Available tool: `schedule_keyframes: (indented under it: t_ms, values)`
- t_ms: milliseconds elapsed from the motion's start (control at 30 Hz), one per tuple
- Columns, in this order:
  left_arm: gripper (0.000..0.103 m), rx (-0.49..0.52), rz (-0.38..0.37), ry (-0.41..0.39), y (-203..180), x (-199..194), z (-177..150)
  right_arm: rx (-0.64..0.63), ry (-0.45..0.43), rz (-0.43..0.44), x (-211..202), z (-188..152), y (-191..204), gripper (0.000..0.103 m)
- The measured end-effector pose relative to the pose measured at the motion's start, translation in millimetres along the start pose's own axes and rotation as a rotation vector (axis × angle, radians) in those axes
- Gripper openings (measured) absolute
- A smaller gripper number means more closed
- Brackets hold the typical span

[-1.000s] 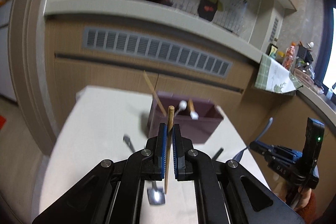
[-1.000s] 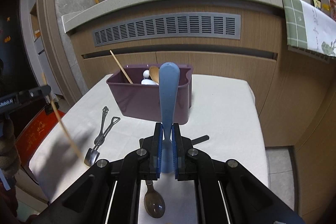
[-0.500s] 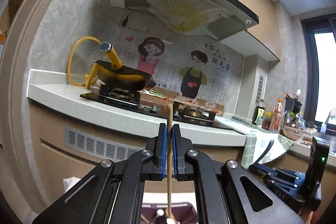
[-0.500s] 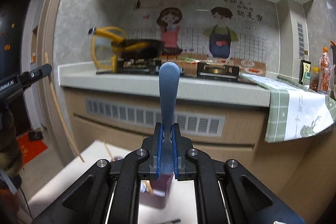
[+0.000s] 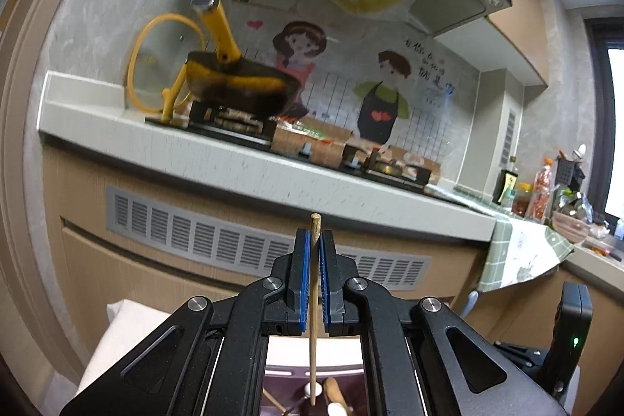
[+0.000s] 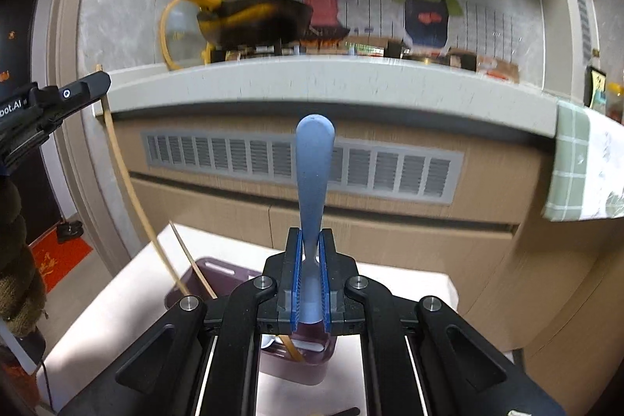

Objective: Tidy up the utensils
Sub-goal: 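Open the left tool over the caddy while the right tool releases the blue spoon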

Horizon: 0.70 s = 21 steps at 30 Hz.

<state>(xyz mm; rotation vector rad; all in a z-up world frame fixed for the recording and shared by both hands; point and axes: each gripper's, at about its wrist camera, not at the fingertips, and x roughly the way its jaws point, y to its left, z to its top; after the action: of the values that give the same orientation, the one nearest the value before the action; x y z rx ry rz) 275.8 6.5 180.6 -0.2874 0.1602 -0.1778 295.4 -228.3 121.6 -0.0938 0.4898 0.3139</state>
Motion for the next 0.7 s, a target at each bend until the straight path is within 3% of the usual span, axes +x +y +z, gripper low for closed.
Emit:
schedule_keyframes:
  t_ms: [100,300,400,533,633,700]
  values:
    - [0.005,-0.005,0.007,0.017,3,12,-12,0.000,0.027,0.002,13,-8,0,0.007]
    - [0.005,-0.021,-0.005,0.131,9,35,-42,0.027,0.096,0.020,37,-26,-6,0.007]
    - [0.008,-0.060,-0.066,0.225,16,47,-62,0.054,0.161,0.048,50,-36,-11,0.007]
    - [0.028,-0.058,-0.090,0.298,23,45,-82,0.120,0.190,0.109,55,-50,-26,0.018]
    - [0.029,-0.020,-0.045,0.306,28,24,-93,0.135,0.153,0.111,35,-60,-34,0.029]
    - [0.029,-0.015,-0.002,0.322,37,11,-104,0.130,0.138,0.090,22,-71,-37,0.029]
